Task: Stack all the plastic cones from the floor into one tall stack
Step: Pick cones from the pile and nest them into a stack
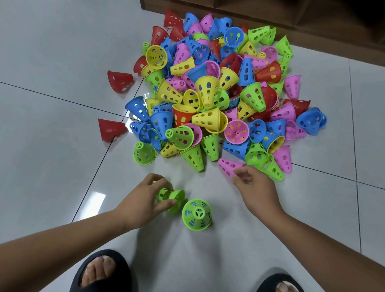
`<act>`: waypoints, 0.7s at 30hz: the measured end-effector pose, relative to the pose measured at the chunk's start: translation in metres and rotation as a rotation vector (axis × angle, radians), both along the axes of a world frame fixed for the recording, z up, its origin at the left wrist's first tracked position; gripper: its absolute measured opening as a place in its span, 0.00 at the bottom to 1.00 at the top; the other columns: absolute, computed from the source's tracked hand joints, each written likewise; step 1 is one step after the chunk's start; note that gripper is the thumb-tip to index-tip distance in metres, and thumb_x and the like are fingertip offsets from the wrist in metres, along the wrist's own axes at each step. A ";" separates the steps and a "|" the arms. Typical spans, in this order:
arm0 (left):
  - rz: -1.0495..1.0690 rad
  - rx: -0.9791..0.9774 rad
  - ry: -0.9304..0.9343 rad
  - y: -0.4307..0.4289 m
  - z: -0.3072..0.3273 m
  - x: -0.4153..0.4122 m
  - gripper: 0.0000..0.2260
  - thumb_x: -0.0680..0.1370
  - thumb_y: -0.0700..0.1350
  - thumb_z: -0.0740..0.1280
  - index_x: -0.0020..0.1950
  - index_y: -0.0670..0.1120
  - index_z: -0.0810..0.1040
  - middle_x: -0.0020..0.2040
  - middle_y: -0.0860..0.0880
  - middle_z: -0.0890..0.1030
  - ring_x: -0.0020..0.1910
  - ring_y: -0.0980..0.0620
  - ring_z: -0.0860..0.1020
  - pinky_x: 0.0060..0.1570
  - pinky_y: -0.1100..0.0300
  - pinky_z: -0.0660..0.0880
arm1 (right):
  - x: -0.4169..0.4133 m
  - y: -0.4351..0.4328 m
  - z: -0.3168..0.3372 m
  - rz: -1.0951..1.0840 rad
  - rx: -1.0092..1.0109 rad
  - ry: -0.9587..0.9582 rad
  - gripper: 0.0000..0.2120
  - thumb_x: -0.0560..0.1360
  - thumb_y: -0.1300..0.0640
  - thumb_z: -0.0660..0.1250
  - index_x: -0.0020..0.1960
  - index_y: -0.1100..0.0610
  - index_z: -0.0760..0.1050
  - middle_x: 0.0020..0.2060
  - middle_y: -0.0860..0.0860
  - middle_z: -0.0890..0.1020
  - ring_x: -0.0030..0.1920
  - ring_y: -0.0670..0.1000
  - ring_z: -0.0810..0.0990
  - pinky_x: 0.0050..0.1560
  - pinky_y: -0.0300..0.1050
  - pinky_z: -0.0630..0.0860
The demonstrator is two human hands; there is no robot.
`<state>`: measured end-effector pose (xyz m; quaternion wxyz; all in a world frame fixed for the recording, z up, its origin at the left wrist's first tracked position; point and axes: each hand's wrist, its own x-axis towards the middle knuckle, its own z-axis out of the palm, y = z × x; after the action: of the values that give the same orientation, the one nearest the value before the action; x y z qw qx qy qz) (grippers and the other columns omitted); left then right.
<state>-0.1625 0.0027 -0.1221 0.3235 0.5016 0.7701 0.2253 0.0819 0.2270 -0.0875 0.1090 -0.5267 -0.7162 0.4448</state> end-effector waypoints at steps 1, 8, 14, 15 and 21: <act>0.010 -0.002 -0.015 -0.001 0.001 0.001 0.24 0.76 0.70 0.69 0.65 0.57 0.77 0.63 0.55 0.73 0.55 0.55 0.78 0.60 0.59 0.75 | 0.004 -0.002 0.001 -0.027 -0.008 0.022 0.03 0.77 0.56 0.76 0.50 0.50 0.84 0.44 0.44 0.86 0.46 0.39 0.83 0.52 0.41 0.79; -0.023 -0.052 -0.040 -0.005 0.003 -0.001 0.28 0.71 0.68 0.75 0.64 0.58 0.71 0.57 0.56 0.77 0.53 0.56 0.76 0.54 0.57 0.75 | 0.021 -0.019 0.028 -0.120 -0.264 0.218 0.04 0.77 0.63 0.76 0.48 0.58 0.81 0.42 0.56 0.87 0.41 0.47 0.84 0.46 0.43 0.77; 0.071 -0.024 -0.119 -0.003 0.009 -0.008 0.30 0.68 0.59 0.79 0.66 0.60 0.71 0.59 0.55 0.78 0.59 0.57 0.79 0.54 0.55 0.81 | 0.028 -0.042 0.073 -0.206 -0.684 0.556 0.05 0.77 0.65 0.72 0.52 0.61 0.79 0.47 0.60 0.85 0.44 0.52 0.82 0.45 0.45 0.75; 0.045 -0.029 -0.104 -0.004 0.008 -0.008 0.31 0.68 0.59 0.79 0.68 0.60 0.71 0.61 0.54 0.77 0.60 0.57 0.78 0.56 0.56 0.80 | 0.028 -0.047 0.079 -0.193 -0.746 0.588 0.06 0.76 0.65 0.72 0.52 0.61 0.78 0.47 0.59 0.85 0.43 0.51 0.82 0.44 0.44 0.75; -0.011 -0.121 -0.085 -0.003 0.003 -0.010 0.39 0.65 0.71 0.74 0.73 0.57 0.73 0.64 0.54 0.79 0.60 0.54 0.79 0.62 0.58 0.76 | 0.024 -0.074 0.087 -0.099 -0.900 0.597 0.08 0.74 0.63 0.73 0.52 0.62 0.78 0.43 0.58 0.81 0.41 0.50 0.79 0.43 0.42 0.76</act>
<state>-0.1727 -0.0005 -0.1195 0.3866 0.4752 0.7652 0.1977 0.1056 0.1526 -0.0005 0.0922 -0.4053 -0.3672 0.8321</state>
